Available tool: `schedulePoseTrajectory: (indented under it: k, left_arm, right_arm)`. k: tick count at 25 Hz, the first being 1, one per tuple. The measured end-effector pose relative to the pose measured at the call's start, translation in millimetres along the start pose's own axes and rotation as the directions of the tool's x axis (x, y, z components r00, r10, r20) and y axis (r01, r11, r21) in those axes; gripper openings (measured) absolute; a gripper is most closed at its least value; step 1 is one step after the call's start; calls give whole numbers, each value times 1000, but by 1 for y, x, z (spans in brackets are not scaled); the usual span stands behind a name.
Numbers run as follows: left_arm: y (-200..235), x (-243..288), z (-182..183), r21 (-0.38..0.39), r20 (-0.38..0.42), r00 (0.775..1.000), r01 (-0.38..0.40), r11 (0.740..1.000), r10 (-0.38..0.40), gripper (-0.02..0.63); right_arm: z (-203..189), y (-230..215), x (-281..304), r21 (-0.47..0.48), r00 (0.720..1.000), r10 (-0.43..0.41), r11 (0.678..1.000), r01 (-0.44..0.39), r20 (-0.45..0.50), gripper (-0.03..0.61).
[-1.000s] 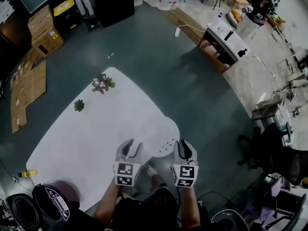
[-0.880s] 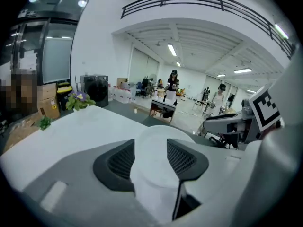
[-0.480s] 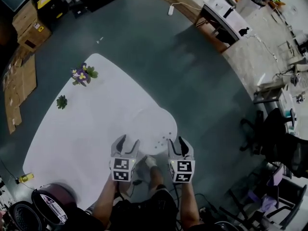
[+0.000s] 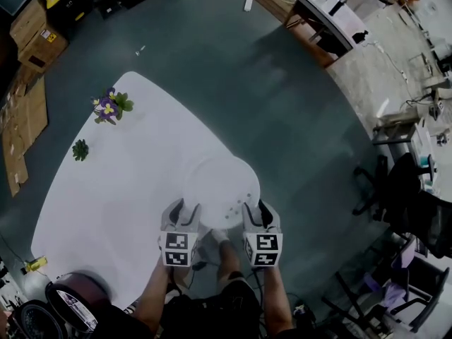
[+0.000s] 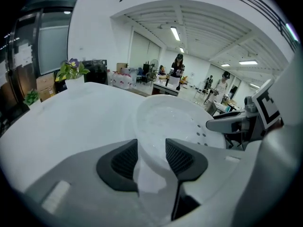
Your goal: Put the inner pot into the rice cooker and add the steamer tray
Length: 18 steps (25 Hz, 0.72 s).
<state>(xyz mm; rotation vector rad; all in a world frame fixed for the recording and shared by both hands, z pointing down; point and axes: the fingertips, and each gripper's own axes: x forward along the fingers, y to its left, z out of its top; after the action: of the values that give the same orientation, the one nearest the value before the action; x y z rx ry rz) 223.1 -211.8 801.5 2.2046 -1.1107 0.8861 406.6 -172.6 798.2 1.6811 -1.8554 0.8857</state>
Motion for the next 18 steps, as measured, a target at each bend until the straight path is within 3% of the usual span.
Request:
schedulePoseTrajectory:
  k: [10, 18]
  left_arm:
    - [2, -4, 11, 18, 33, 999, -24, 1000, 23, 176]
    - [15, -44, 48, -4, 120, 990, -80, 997, 80, 173]
  right_arm:
    - [7, 4, -2, -37, 1000, -14, 999, 15, 15, 155]
    - [58, 25, -22, -99, 996, 22, 995, -13, 86, 155]
